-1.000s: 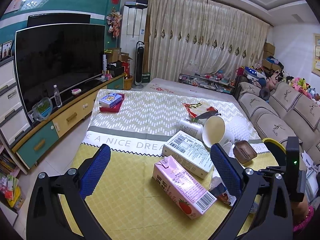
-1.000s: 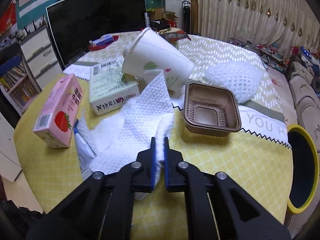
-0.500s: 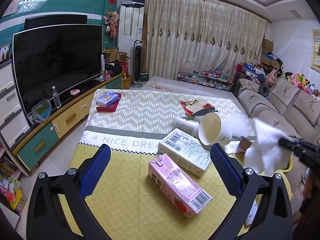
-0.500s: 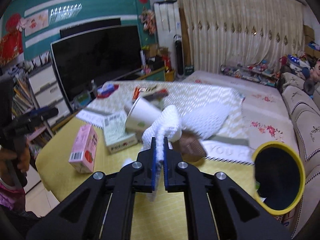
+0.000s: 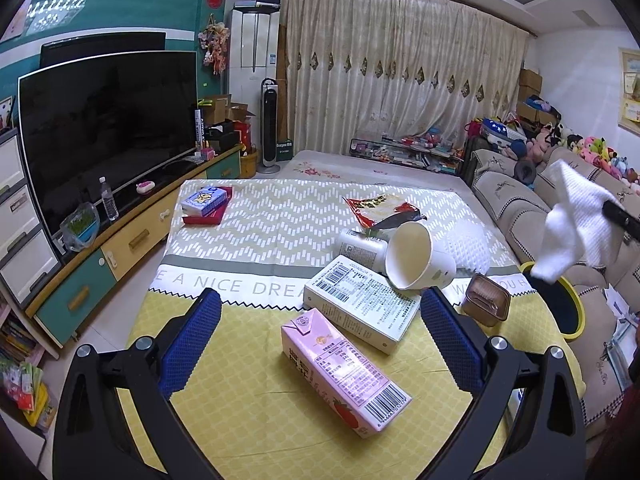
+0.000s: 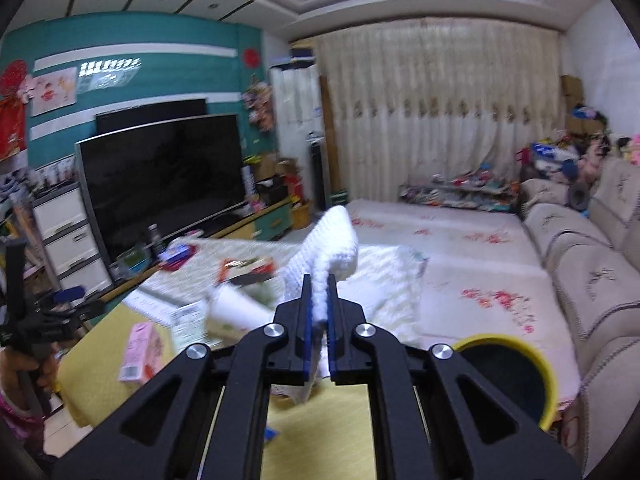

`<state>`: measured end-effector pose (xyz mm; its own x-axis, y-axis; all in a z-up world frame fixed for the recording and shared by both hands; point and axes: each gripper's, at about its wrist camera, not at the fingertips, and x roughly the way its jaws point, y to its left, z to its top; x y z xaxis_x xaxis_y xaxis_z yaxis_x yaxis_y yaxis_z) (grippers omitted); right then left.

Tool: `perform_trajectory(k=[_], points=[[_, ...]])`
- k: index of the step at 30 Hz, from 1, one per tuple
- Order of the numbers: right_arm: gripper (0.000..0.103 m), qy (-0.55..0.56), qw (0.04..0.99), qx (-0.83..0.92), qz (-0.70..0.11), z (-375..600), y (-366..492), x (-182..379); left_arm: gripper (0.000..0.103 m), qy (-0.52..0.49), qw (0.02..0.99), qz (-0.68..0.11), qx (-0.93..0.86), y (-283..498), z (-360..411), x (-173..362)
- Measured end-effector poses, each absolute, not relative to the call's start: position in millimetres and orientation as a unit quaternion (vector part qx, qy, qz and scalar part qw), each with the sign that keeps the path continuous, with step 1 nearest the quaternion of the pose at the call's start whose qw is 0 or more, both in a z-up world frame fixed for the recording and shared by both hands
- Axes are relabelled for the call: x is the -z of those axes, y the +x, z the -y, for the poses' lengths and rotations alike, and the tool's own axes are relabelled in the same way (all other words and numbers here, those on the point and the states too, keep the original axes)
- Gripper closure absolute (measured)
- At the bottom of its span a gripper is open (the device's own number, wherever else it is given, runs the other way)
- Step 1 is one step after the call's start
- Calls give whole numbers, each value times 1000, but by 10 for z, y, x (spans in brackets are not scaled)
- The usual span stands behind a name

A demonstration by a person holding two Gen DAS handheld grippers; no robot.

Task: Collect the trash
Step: 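Grasp the white tissue with the right gripper and drop it in the bin, then grasp the pink milk carton with the left gripper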

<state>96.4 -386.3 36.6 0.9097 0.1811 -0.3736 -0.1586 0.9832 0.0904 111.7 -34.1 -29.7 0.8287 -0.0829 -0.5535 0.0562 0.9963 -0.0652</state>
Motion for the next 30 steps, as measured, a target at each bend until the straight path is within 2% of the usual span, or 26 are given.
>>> perform_trajectory(k=[7,14,16,17,18,24,30], points=[[97,30,972,48,-229,4568,1087,-72,5,-19,952,-304,32,1184,389,385],[95,30,942,141,-303,5102,1485,641,5,-21,946,-322,25,1275,421,501],[85,30,935,157,-318,5185,1592,814,5,-21,944,-328,22,1300,437,537],[69,33,932,165,-322,5225,1619,872,5,-21,944,-329,21,1308,442,546],[60,35,930,168,-325,5251,1633,915,5,-21,943,-332,19,1318,453,556],[52,54,935,159,-311,5165,1554,990,5,-27,941,-338,-1,1366,513,631],[50,52,942,129,-305,4942,1537,908,5,-23,932,-361,-16,1357,620,844]])
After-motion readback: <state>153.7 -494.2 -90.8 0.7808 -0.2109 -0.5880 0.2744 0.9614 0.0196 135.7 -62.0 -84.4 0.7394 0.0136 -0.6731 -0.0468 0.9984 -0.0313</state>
